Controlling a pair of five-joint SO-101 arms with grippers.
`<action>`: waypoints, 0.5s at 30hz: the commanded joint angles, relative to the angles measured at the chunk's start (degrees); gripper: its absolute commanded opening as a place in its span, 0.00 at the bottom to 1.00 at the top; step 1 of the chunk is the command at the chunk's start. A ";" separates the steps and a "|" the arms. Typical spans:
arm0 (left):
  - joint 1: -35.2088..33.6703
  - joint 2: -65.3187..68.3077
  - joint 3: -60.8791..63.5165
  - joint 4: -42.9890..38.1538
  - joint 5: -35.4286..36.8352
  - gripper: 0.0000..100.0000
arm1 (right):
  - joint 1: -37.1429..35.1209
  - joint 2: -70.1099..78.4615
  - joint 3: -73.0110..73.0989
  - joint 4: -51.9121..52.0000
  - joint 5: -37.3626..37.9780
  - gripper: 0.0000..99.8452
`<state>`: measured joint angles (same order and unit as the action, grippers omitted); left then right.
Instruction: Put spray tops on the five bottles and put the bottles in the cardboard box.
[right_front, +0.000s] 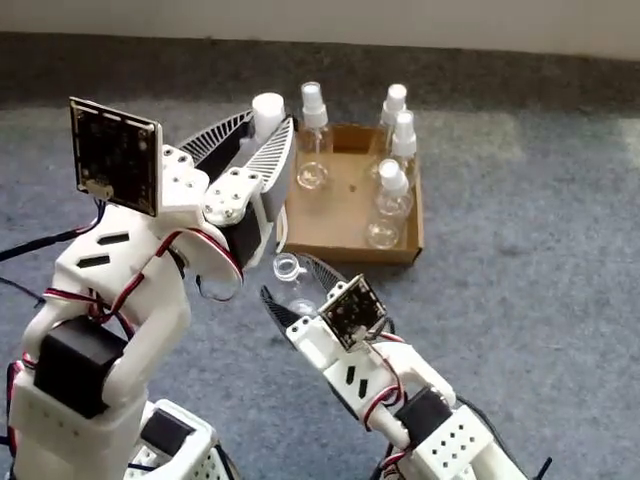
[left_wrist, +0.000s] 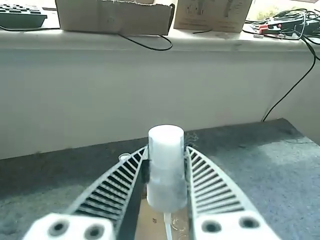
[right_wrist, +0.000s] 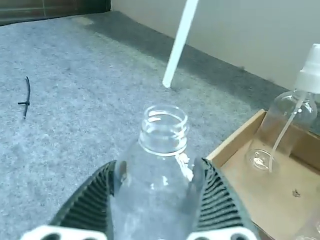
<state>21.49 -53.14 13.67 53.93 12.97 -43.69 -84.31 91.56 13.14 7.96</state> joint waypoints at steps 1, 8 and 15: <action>2.07 -0.31 -0.13 -1.23 0.44 0.01 | 0.84 0.31 -0.75 -1.36 -0.26 0.00; 4.18 -0.31 7.34 -4.75 0.18 0.01 | 0.84 0.31 -0.75 -1.36 -0.26 0.00; 4.18 -0.75 10.24 -5.01 0.18 0.01 | 0.84 0.31 -0.75 -1.36 -0.26 0.00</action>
<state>24.92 -53.14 23.87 50.51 12.97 -43.52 -84.13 91.56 13.14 7.96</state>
